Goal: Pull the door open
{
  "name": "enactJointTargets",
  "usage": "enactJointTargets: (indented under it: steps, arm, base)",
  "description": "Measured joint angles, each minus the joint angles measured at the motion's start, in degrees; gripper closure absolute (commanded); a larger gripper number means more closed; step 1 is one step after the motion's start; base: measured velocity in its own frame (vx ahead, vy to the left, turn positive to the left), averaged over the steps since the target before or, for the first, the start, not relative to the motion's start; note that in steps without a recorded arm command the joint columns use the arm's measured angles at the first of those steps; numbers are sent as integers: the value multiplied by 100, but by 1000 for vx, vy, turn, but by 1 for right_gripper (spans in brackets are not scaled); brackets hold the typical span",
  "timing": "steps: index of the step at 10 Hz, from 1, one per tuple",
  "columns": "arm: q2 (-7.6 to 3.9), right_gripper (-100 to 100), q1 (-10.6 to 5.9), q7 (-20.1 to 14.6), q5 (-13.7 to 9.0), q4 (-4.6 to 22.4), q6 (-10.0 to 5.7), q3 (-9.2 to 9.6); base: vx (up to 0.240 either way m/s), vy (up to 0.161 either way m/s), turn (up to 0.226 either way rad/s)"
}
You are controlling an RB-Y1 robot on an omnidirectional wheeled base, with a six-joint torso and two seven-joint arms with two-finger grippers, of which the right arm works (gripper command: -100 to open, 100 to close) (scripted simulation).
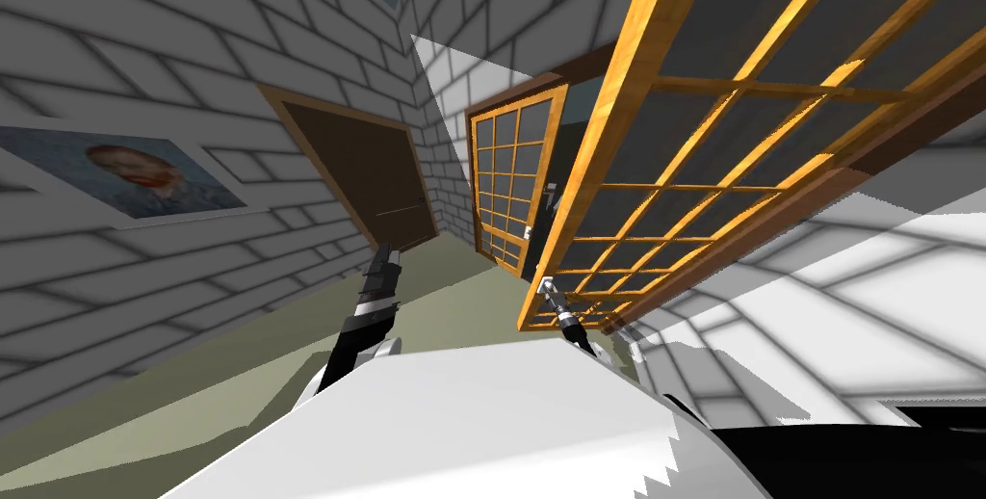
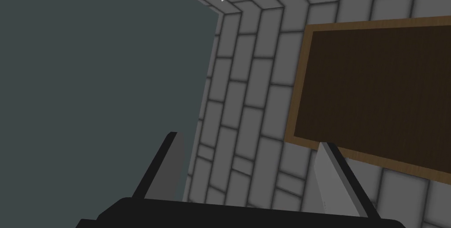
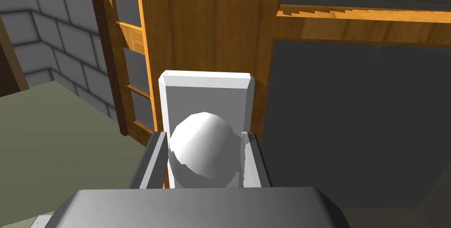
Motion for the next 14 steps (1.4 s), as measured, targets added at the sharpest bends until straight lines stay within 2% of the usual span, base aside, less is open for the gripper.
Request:
enactJointTargets:
  steps: [2, 4, 7, 9, 10, 12, 13, 14]
  arm:
    - [-86, 100, 118, -158, 108, -73, -96, 118]
    - [-113, 100, 187, -207, 145, -56, -138, 155]
    - [-258, 100, 288, -372, 243, -38, -427, 229]
    - [-321, 100, 344, -464, 324, 122, -692, 300]
    - [-392, 100, 551, -539, 364, -125, -693, 334]
    - [-438, 100, 533, -606, 408, 57, -852, 373]
    - [-439, 100, 547, -614, 414, 76, -867, 379]
    - [-451, 100, 556, -605, 425, 205, -999, 378]
  base:
    - [-162, -40, 31]
    - [-168, -63, 142]
    - [-222, -76, 126]
    - [-220, -111, 154]
    - [-156, -35, 38]
    - [-82, -16, 15]
    - [-25, -17, 54]
    - [-21, -26, 62]
